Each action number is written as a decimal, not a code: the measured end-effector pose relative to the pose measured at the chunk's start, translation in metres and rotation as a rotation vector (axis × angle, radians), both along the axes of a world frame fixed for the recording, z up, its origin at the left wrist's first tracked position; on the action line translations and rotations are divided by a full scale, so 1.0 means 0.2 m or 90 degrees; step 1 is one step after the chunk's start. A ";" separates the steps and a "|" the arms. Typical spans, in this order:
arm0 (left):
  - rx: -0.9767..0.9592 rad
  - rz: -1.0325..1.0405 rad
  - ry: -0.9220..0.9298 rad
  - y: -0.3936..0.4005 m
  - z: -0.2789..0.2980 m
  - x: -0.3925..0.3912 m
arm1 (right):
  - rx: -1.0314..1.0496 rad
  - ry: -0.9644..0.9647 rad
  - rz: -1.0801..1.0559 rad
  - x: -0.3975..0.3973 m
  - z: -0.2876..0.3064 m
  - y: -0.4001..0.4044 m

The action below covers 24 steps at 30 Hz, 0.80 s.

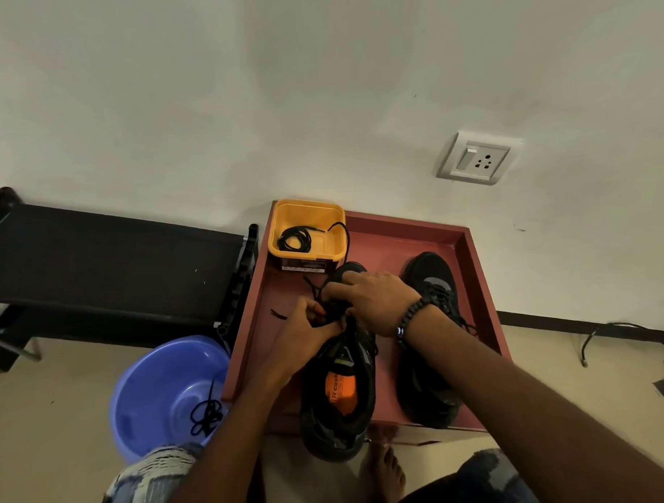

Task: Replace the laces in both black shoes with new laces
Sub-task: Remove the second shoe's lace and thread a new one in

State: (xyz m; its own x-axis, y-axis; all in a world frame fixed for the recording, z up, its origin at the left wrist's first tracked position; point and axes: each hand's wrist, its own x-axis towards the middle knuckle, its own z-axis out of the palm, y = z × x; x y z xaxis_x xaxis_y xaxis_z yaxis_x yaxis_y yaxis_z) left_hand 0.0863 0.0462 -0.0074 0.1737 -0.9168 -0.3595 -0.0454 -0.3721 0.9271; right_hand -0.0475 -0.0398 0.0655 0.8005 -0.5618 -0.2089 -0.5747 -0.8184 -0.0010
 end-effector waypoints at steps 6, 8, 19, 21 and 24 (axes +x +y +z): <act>0.051 0.097 0.050 0.01 -0.01 0.01 | 0.002 0.071 0.061 0.02 0.02 -0.01; 0.052 0.124 0.070 0.01 -0.01 0.02 | -0.026 0.079 0.085 0.02 0.03 -0.02; -0.163 -0.090 -0.139 0.00 0.01 -0.02 | 0.188 -0.488 -0.309 0.11 0.05 -0.01; -0.179 -0.011 -0.122 0.00 0.05 -0.05 | 0.157 -0.420 -0.305 0.08 0.05 0.04; -0.200 0.135 -0.176 0.00 0.05 0.00 | 0.064 -0.455 -0.314 0.01 0.01 0.07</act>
